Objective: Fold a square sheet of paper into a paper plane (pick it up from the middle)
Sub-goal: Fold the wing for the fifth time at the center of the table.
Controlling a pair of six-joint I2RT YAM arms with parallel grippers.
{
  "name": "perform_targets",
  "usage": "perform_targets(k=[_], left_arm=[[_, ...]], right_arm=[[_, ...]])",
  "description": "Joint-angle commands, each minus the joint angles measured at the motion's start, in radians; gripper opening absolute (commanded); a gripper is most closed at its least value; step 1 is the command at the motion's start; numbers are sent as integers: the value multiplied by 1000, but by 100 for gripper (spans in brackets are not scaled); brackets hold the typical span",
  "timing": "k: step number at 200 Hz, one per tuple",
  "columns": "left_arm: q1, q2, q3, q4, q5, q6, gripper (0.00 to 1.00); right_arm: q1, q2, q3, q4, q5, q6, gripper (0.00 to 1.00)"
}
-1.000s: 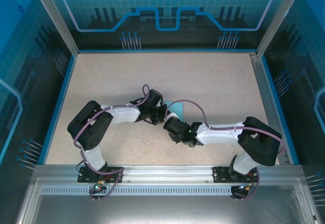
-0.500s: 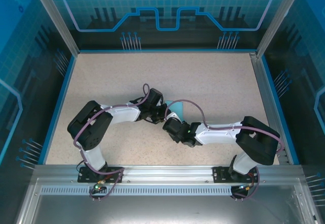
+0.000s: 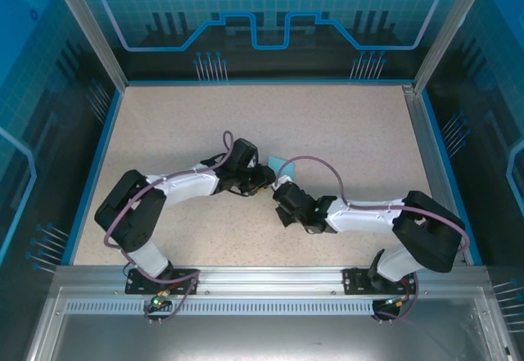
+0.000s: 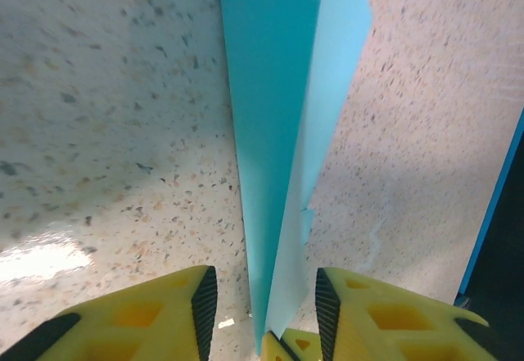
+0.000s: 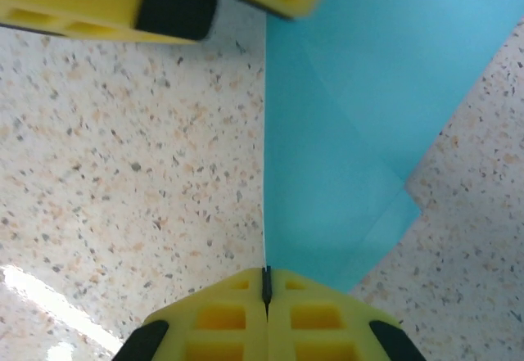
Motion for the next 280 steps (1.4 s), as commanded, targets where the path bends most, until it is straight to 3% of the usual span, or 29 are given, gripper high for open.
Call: perform_targets(k=[1, 52, 82, 139, 161, 185, 231, 280], left_arm=[[23, -95, -29, -47, -62, 7, 44], [31, -136, -68, -4, -60, 3, 51], [31, -84, -53, 59, 0, -11, 58], [32, 92, 90, 17, 69, -5, 60], [32, 145, 142, -22, 80, 13, 55], [33, 176, 183, -70, 86, 36, 38], [33, 185, 222, -144, 86, 71, 16], [33, 200, 235, -155, 104, 73, 5]], right_arm=[[-52, -36, -49, 103, -152, 10, 4], [-138, -44, -109, 215, -347, 21, 4], [-139, -35, -112, 204, -338, 9, 5], [-137, -27, -102, 173, -303, -15, 7], [-131, -27, -92, 147, -278, -24, 9], [-115, -28, -72, 108, -237, -34, 10], [-70, -32, -30, 38, -142, -45, 15], [-5, -4, 18, -32, 14, -23, 29]])
